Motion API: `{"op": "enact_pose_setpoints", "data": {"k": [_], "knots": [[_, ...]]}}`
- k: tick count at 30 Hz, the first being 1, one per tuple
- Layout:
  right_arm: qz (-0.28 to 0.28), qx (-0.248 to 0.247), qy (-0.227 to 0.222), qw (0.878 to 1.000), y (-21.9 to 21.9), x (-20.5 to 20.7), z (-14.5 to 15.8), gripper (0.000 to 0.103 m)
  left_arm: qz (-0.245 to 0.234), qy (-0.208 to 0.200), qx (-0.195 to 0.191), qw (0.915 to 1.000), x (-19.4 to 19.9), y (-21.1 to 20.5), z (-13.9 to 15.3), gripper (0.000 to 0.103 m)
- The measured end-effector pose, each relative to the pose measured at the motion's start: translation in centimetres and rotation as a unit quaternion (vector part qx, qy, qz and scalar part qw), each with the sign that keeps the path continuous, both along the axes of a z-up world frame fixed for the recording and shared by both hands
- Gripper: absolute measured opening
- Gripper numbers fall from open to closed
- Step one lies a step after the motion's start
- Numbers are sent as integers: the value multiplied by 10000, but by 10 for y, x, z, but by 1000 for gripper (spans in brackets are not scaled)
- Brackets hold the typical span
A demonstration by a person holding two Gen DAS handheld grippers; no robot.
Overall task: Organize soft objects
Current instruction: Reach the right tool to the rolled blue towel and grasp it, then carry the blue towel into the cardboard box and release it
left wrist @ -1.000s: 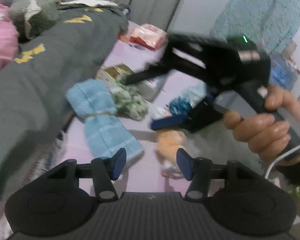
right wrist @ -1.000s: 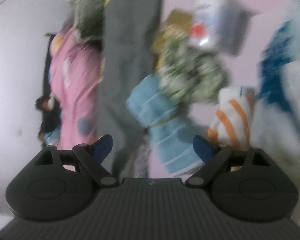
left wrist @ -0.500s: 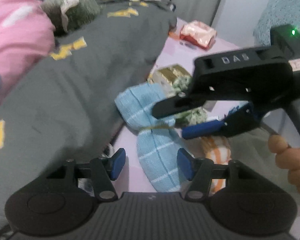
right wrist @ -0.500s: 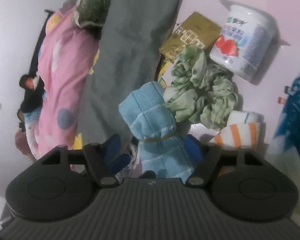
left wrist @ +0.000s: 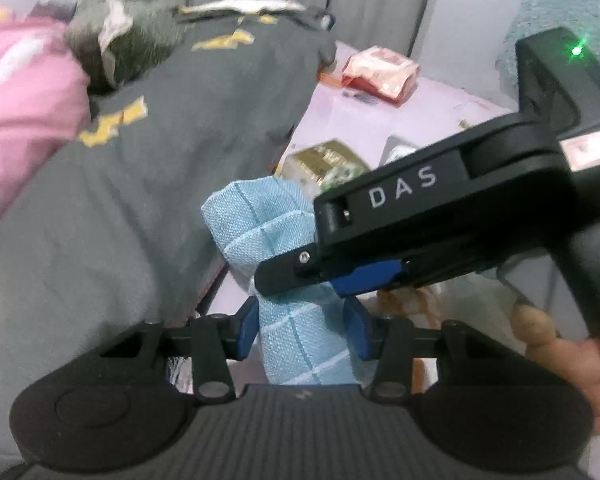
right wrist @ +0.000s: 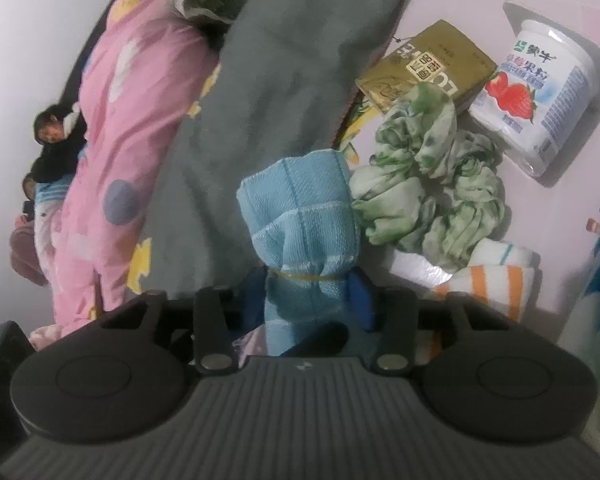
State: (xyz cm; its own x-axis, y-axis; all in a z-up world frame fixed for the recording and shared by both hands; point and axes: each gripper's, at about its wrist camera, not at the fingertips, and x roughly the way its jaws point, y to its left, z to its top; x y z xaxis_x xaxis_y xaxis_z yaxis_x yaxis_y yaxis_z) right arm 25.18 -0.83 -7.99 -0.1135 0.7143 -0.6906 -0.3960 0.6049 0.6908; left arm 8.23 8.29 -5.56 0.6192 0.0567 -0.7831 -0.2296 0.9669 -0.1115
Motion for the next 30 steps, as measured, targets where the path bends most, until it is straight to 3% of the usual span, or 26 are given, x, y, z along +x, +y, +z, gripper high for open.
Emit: {"op": "enact_pose_setpoints", "data": {"k": [9,16,23,30], "knots": [[-151,690,-165,9974,-35,-10,35,38,-195,-481,319,9981,-17,-22,43,47],[-582,1217,-522,9895,-98,-15,77,37,-887,-971,526,9899,-15,-67,84,49],[-1583,1375,-1049,9721,-212,-18,115,37,-2107,-1294,450,9679,21,-154,109,50],[-2862,861,-1469,9429,-363,-30,130,36,-3453,-1241,98,9302,72,-275,109,51]]}}
